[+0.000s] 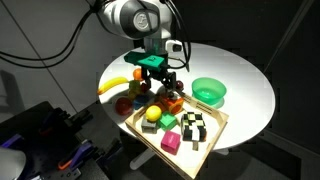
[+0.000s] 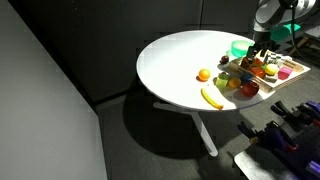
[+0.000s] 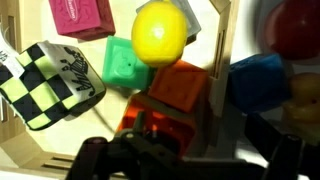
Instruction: Pick up the purple block and put it in the wooden tray
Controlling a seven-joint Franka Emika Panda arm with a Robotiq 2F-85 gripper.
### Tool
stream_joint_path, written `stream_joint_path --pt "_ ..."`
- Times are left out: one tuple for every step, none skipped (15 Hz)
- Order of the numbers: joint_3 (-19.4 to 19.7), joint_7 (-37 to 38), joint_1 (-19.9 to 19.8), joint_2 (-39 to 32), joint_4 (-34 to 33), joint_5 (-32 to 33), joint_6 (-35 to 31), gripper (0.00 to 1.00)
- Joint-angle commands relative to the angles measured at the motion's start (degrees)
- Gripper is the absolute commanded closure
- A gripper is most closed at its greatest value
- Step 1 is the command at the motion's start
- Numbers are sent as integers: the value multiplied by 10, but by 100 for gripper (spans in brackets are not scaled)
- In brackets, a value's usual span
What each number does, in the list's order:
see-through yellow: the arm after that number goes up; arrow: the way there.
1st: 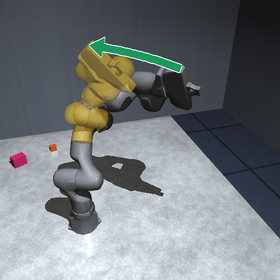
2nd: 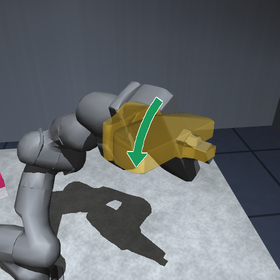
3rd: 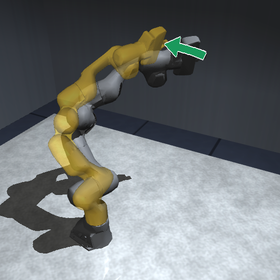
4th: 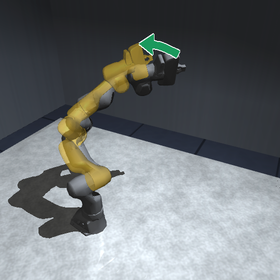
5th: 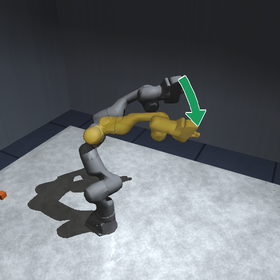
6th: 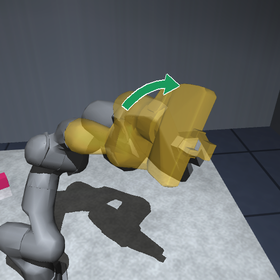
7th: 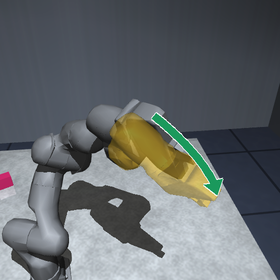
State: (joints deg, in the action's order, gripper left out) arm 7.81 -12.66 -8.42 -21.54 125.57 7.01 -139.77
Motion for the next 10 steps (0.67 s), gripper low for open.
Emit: stream_joint_path --pt "-2 4 6 35 9 24 14 0" --pt "-5 1 -1 14 0 10 3 0" --pt "-5 1 0 19 0 11 5 0" --pt "-6 1 1 22 1 12 6 0" --pt "-6 1 1 23 1 12 6 0" --pt "-6 1 1 23 2 12 6 0" --pt "-6 1 1 23 2 12 6 0" --pt "-6 1 1 23 3 12 6 0" --pt "-6 1 1 23 3 12 6 0" --pt "-6 1 1 23 3 12 6 0"
